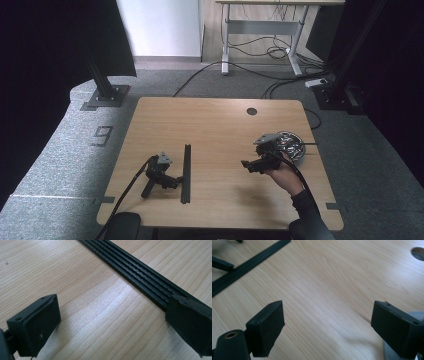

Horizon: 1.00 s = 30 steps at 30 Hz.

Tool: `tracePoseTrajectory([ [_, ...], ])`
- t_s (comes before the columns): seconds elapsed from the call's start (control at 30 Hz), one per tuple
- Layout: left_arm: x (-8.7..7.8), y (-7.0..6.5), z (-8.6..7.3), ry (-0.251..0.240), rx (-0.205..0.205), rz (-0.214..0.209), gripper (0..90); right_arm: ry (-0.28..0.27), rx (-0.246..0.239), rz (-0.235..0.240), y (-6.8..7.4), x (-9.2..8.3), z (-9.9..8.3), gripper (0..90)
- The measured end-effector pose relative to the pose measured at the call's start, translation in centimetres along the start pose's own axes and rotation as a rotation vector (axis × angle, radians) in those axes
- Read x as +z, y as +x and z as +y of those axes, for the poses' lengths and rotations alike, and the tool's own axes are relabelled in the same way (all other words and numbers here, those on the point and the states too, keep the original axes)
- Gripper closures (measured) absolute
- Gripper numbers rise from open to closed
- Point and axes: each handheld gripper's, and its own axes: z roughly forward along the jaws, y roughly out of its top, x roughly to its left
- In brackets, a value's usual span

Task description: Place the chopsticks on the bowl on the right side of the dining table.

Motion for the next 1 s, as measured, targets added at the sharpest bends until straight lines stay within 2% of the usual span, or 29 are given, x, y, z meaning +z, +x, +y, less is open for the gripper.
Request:
tracePoseTrajectory([
  [0.17,0.0,0.0,0.0,0.0,0.001,0.0,0.0,0.008,-0.029,0.009,0.9,0.9,0.6,9.8],
  [0.4,0.0,0.0,0.0,0.001,0.001,0.0,0.0,0.016,-0.056,0.049,2.1,2.6,1.3,9.8],
  [0.6,0.0,0.0,0.0,0.001,0.001,0.0,0.0,0.03,-0.094,0.093,3.8,5.1,2.3,8.0],
  [0.77,0.0,0.0,0.0,0.0,0.002,0.001,0.0,0.03,-0.113,0.112,4.7,6.5,3.2,5.2],
  [1.0,0.0,0.0,0.0,0.0,0.003,0.001,0.0,0.033,-0.136,0.121,6.4,9.4,4.5,3.4],
])
